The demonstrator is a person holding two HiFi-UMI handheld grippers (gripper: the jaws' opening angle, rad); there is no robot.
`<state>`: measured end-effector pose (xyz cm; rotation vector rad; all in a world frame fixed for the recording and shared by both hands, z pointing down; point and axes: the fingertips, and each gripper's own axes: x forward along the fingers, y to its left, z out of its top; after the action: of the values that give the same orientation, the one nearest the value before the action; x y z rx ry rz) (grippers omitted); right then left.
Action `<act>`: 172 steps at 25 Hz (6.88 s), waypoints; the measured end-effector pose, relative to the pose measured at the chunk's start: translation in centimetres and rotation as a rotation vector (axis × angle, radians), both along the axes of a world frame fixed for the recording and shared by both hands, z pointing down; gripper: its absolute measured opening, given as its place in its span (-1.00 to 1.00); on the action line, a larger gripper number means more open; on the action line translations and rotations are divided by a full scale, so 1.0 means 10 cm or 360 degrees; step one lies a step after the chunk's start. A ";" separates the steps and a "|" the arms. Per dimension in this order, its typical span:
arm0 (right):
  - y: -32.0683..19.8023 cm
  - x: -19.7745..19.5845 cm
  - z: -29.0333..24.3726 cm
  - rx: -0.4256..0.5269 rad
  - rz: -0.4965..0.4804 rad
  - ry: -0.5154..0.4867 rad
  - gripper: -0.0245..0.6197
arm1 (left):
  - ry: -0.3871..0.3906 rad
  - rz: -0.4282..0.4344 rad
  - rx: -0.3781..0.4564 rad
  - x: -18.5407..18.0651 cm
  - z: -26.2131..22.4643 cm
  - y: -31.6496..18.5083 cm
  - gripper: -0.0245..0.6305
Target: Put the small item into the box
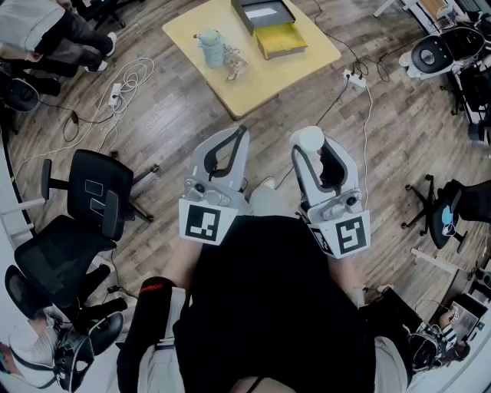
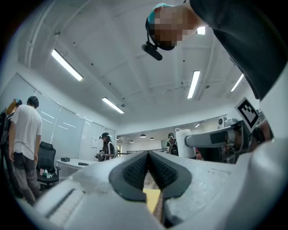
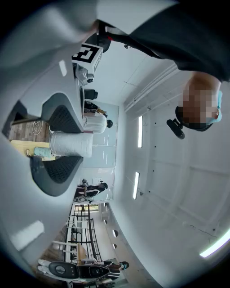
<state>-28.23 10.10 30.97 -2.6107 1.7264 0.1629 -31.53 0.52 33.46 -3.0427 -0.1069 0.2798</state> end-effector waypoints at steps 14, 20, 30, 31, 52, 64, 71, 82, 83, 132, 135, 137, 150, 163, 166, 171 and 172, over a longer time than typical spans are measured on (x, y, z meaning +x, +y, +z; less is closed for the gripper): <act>0.79 0.24 0.05 0.0041 0.0022 -0.0049 -0.41 | -0.0049 -0.0032 0.0061 0.25 -0.02 0.75 -0.92; 1.13 0.44 0.11 0.0062 0.0026 -0.0062 -0.41 | -0.0073 -0.0012 0.0102 0.47 0.01 1.15 -0.92; 1.51 0.72 0.22 0.0047 0.0015 -0.0064 -0.41 | -0.0086 -0.0063 0.0147 0.75 0.10 1.51 -0.92; 1.53 0.75 0.24 0.0034 0.0014 -0.0069 -0.41 | -0.0094 -0.0071 0.0140 0.76 0.12 1.54 -0.92; 1.72 1.30 0.31 0.0031 0.0070 -0.0082 -0.40 | -0.0108 -0.0052 0.0142 1.33 0.24 1.62 -0.92; 1.30 2.04 0.44 -0.0060 0.0106 -0.0147 -0.40 | -0.0120 -0.0024 0.0050 2.14 0.35 1.17 -0.92; 0.88 2.54 0.47 -0.0103 0.0116 -0.0171 -0.40 | -0.0135 0.0021 0.0094 2.69 0.37 0.80 -0.92; 0.16 3.22 0.50 -0.0127 0.0141 -0.0202 -0.40 | -0.0109 0.0046 0.0060 3.36 0.34 0.11 -0.92; 0.09 3.28 0.50 -0.0128 0.0140 -0.0199 -0.40 | -0.0101 0.0044 0.0065 3.40 0.32 0.04 -0.92; -1.85 4.85 0.99 -0.0445 -0.0981 -0.0227 -0.40 | -0.0162 -0.0974 0.0086 4.31 0.37 -1.14 -0.92; -1.91 4.87 1.18 -0.0532 -0.1067 -0.0243 -0.40 | -0.0182 -0.1066 0.0061 4.29 0.41 -1.13 -0.92; -1.93 4.89 1.28 -0.0592 -0.1125 -0.0245 -0.40 | -0.0194 -0.1132 0.0034 4.29 0.43 -1.13 -0.92; -2.18 4.70 2.19 -0.0985 -0.1432 -0.0233 -0.40 | -0.0197 -0.1462 -0.0012 4.15 0.51 -1.12 -0.92; -2.34 4.56 3.09 -0.1341 -0.1541 -0.0221 -0.40 | -0.0214 -0.1549 -0.0067 4.10 0.61 -1.24 -0.92; -2.33 4.52 3.29 -0.1437 -0.1559 -0.0227 -0.40 | -0.0210 -0.1558 -0.0049 4.09 0.60 -1.27 -0.92; -2.28 4.46 3.58 -0.1573 -0.1587 -0.0198 -0.40 | -0.0242 -0.1568 -0.0068 4.06 0.64 -1.33 -0.92; -2.26 4.45 3.64 -0.1607 -0.1588 -0.0203 -0.40 | -0.0241 -0.1567 -0.0066 4.05 0.64 -1.34 -0.92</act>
<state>16.30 -12.49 67.33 -1.5432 3.3117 -1.0732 9.02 -12.86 39.89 -2.7197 1.3262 -0.0332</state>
